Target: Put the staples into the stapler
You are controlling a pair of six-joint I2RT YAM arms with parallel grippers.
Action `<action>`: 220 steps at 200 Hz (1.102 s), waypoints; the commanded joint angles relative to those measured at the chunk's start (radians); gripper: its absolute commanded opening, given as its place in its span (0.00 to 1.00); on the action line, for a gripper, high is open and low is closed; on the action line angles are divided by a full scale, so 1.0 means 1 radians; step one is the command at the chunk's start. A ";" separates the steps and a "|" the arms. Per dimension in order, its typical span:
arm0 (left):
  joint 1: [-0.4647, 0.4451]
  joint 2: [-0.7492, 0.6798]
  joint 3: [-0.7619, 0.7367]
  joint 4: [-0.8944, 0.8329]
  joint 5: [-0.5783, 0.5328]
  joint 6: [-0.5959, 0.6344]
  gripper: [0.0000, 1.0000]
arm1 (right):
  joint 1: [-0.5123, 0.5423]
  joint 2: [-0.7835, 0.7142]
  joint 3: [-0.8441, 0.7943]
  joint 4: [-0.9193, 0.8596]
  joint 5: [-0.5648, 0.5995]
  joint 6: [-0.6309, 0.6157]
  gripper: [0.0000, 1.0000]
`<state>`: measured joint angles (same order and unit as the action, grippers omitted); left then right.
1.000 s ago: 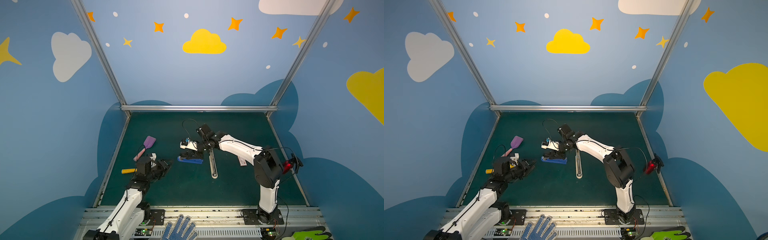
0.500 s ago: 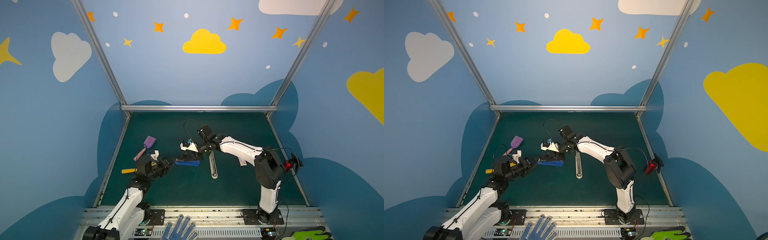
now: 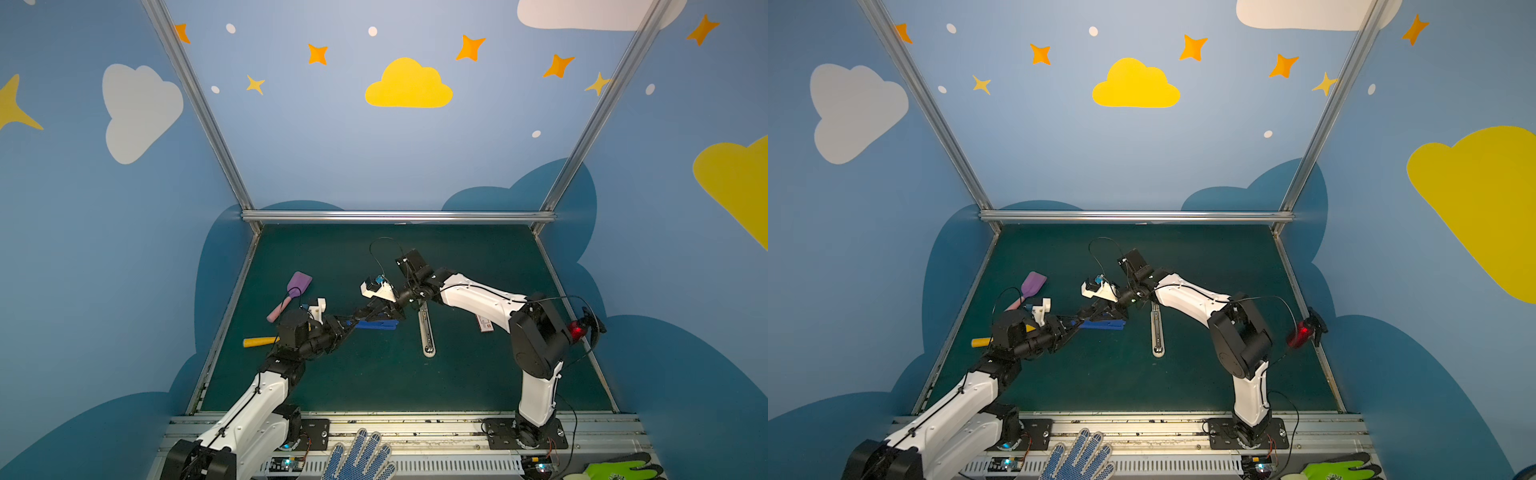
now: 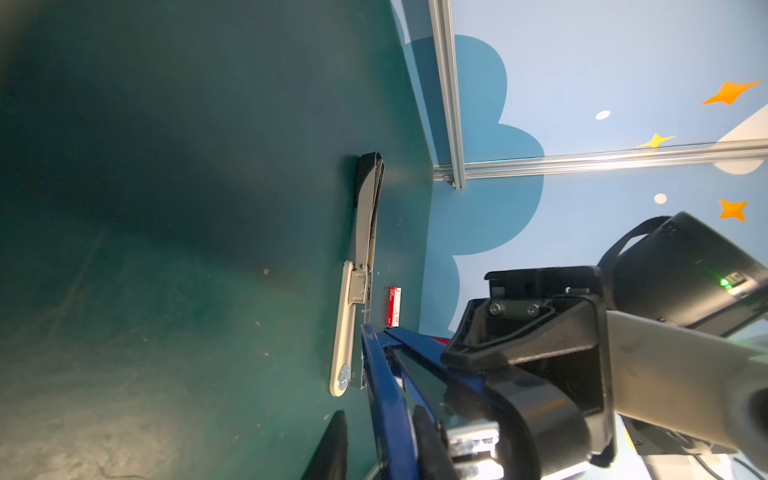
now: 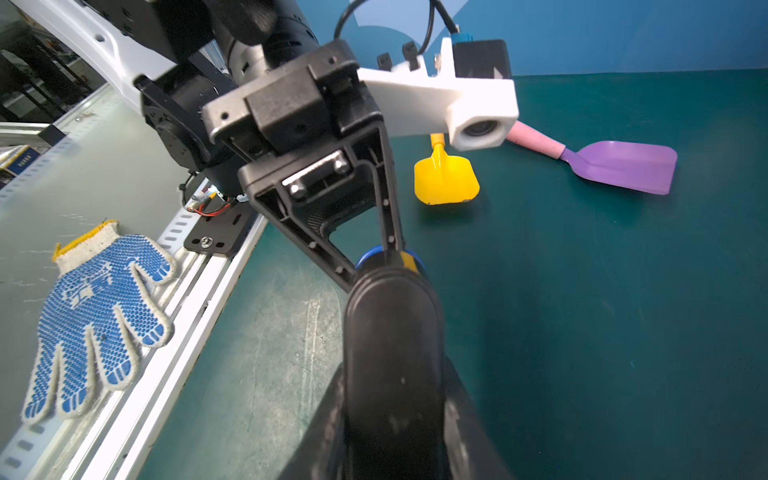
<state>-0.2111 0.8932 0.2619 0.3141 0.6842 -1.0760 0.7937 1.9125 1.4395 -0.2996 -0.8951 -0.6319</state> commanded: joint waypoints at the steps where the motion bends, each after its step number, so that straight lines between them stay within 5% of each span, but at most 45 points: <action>1: -0.001 0.004 0.017 -0.001 -0.009 0.011 0.12 | -0.005 -0.073 0.006 0.084 -0.120 0.023 0.00; 16: -0.001 -0.005 0.013 -0.001 -0.013 0.011 0.04 | -0.008 -0.077 0.003 0.080 -0.120 0.015 0.00; 59: 0.007 -0.055 -0.004 -0.032 -0.044 0.001 0.04 | -0.061 -0.098 -0.059 0.275 -0.113 0.152 0.00; 136: 0.077 -0.213 -0.092 -0.066 -0.072 -0.072 0.04 | -0.232 -0.093 -0.239 0.997 -0.129 0.797 0.00; 198: 0.144 -0.479 -0.188 -0.037 -0.144 -0.230 0.04 | -0.357 0.071 -0.349 1.695 0.040 1.382 0.00; 220: 0.164 -0.582 -0.217 -0.038 -0.173 -0.280 0.04 | -0.352 0.101 -0.350 1.708 0.057 1.438 0.00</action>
<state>-0.0658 0.4118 0.0757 0.2852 0.5201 -1.3342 0.5121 1.9820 1.0840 1.1595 -1.1198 0.6090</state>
